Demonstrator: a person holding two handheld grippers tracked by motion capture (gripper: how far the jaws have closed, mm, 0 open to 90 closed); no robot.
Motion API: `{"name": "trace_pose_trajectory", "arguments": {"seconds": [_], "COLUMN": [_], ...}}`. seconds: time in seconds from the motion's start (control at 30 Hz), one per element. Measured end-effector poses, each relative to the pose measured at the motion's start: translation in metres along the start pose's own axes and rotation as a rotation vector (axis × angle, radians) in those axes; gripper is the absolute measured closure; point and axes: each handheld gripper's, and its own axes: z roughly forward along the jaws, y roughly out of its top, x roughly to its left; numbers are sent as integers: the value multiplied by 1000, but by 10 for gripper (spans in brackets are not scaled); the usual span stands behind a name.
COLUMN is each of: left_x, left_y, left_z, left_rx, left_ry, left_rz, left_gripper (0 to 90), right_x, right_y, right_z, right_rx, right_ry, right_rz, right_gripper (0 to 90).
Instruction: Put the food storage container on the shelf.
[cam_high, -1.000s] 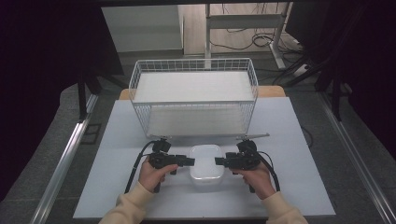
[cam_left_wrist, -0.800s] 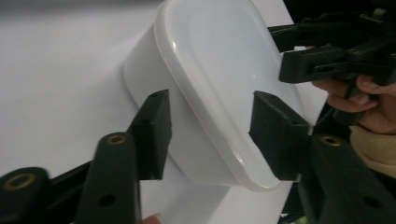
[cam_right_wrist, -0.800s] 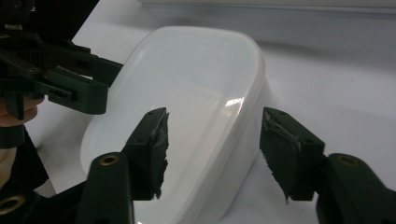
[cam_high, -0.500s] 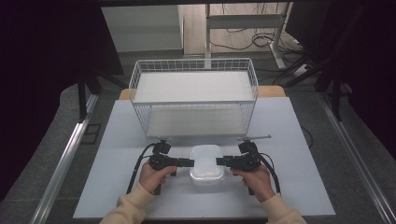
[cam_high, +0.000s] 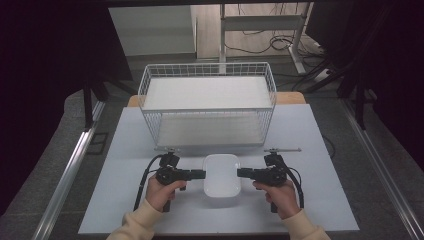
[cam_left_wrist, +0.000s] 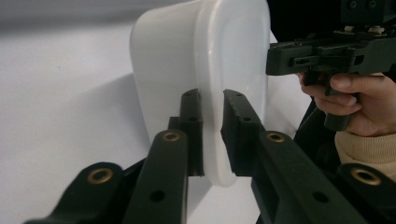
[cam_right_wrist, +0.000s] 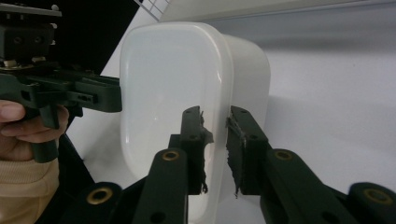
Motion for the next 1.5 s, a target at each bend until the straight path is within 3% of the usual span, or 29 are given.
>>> {"name": "trace_pose_trajectory", "arguments": {"seconds": [0.5, 1.0, 1.33, 1.5], "left_x": [-6, -24, -32, -42], "left_y": [1, 8, 22, 40], "left_z": [-9, -24, -34, -45], "left_rx": [-14, -55, -81, -107], "left_ry": [-14, -1, 4, 16], "left_rz": [35, 118, 153, 184], "left_gripper": [816, 816, 816, 816], "right_x": [7, 28, 37, 47], "right_y": [1, 9, 24, 42], "right_z": [-5, -20, -26, -34], "right_rx": [-28, -89, -113, -136], "right_ry": [14, -3, -2, -11], "right_rz": [-50, -161, -210, -241], "right_gripper": [790, 790, 791, 791]}}
